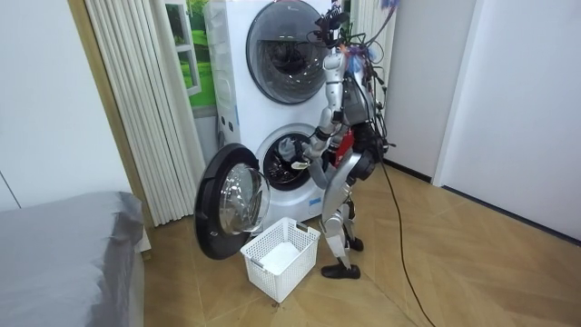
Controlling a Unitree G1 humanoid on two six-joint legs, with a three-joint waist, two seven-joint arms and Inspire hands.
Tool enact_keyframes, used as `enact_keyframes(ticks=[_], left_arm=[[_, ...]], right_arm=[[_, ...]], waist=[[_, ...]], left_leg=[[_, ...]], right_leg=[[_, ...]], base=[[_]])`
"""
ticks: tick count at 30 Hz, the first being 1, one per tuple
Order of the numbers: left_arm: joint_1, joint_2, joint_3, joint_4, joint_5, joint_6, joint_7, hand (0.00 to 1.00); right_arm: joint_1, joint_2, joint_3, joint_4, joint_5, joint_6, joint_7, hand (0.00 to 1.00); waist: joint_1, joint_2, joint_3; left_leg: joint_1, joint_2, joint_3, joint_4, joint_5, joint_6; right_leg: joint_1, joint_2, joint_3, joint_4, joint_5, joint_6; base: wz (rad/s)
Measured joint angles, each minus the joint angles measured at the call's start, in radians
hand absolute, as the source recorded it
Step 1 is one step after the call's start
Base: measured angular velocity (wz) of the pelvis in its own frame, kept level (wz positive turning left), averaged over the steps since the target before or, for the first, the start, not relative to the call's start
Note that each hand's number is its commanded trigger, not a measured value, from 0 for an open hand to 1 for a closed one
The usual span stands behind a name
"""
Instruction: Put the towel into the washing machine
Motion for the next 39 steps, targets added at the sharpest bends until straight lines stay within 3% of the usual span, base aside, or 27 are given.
enact_keyframes(ticks=[4,13,21,23,27,32,39], left_arm=[[0.004,0.001,0.032,0.032,-0.015,-0.002,0.017,0.00],[0.005,-0.006,0.101,0.073,-0.007,-0.011,0.140,0.00],[0.021,-0.008,0.149,0.075,0.119,-0.012,0.274,0.00],[0.021,-0.013,0.163,0.080,0.125,-0.012,0.310,0.00],[0.039,-0.028,0.179,0.077,0.134,-0.017,0.355,0.00],[0.075,-0.026,0.179,0.063,0.146,-0.022,0.416,0.00],[0.088,-0.024,0.180,0.064,0.156,-0.022,0.433,0.00]], right_arm=[[0.008,-0.004,-0.003,0.007,0.010,-0.006,-0.030,1.00],[0.017,-0.004,-0.024,0.027,0.062,-0.006,-0.081,1.00],[0.030,-0.007,-0.044,0.065,0.151,0.002,-0.101,1.00],[0.032,-0.011,-0.060,0.073,0.219,0.004,-0.106,1.00],[0.021,-0.006,-0.112,0.114,0.353,0.015,-0.112,1.00],[0.013,-0.012,-0.168,0.139,0.550,0.036,-0.141,1.00],[0.008,-0.018,-0.263,0.139,0.768,0.046,-0.163,1.00]], waist=[[0.013,0.003,0.0008],[0.050,0.009,0.0043],[0.086,0.015,0.0080],[0.082,0.015,0.0082],[0.084,0.012,0.0098],[0.082,0.007,0.0132],[0.060,-0.001,0.0174]], left_leg=[[0.005,-0.012,-0.008,-0.015,0.007,-0.002],[0.015,-0.014,-0.008,-0.035,0.008,-0.003],[-0.005,-0.019,-0.018,-0.048,0.015,-0.008],[-0.004,-0.033,-0.020,-0.060,0.024,-0.004],[-0.003,-0.033,-0.020,-0.059,0.024,-0.004],[-0.005,-0.033,-0.026,-0.058,0.024,-0.004],[-0.009,-0.049,-0.043,-0.063,0.041,0.000]], right_leg=[[0.002,-0.007,-0.003,-0.004,0.000,0.000],[0.013,-0.002,-0.004,-0.023,0.000,0.000],[-0.002,-0.006,-0.013,-0.034,0.000,0.000],[-0.004,-0.017,-0.017,-0.035,0.000,0.000],[0.001,-0.020,-0.019,-0.034,0.000,0.001],[0.003,-0.017,-0.023,-0.040,0.000,0.001],[0.011,-0.034,-0.045,-0.036,-0.004,0.007]], base=[[0.06],[0.00],[0.04],[0.11],[0.04],[0.00],[0.14]])
